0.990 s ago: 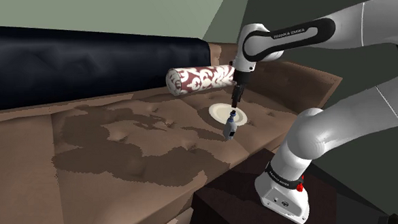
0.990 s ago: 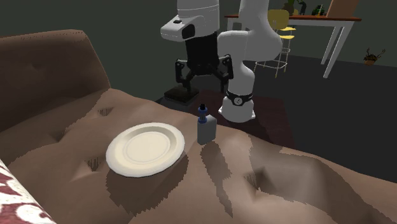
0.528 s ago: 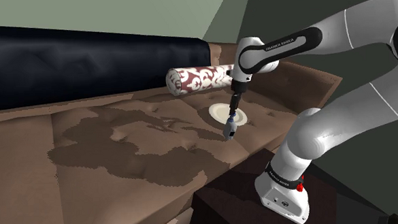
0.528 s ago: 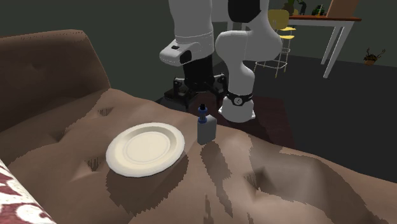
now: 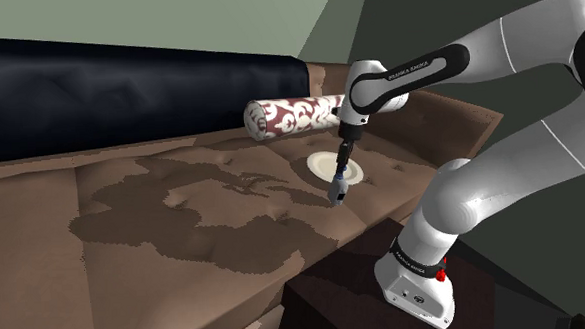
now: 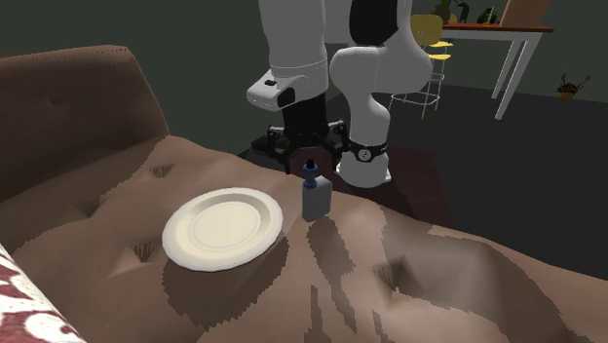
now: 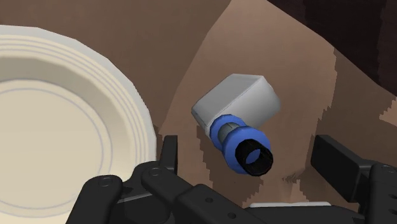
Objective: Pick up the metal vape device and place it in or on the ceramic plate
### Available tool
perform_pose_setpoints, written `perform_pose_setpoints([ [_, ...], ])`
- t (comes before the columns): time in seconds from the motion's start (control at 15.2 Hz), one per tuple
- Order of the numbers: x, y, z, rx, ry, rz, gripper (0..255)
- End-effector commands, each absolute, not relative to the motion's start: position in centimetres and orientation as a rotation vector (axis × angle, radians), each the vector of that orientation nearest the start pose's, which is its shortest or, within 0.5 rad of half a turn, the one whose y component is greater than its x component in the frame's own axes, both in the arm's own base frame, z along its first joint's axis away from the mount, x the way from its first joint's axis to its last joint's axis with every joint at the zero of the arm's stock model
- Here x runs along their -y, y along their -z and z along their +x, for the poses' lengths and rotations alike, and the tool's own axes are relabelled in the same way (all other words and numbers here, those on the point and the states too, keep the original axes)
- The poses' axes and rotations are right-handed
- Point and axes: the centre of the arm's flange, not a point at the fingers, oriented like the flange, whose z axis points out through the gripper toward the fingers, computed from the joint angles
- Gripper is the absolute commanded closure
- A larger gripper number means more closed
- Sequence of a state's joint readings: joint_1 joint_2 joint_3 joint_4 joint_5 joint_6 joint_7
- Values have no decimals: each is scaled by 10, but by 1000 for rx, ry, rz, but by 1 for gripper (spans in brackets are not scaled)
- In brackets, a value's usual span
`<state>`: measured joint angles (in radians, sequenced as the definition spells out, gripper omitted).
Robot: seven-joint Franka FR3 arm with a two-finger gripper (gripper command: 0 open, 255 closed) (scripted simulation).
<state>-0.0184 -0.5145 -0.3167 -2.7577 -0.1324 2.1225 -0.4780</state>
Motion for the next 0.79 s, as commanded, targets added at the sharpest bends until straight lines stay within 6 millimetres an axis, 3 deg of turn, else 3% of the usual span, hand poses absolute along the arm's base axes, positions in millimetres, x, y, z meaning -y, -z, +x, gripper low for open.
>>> perform_pose_setpoints([
  [0.0,108,-349,326,409,-165,-3016,0],
  [0.07,108,-349,326,409,-165,-3016,255],
  [0.73,108,-354,326,409,-165,-3016,255],
])
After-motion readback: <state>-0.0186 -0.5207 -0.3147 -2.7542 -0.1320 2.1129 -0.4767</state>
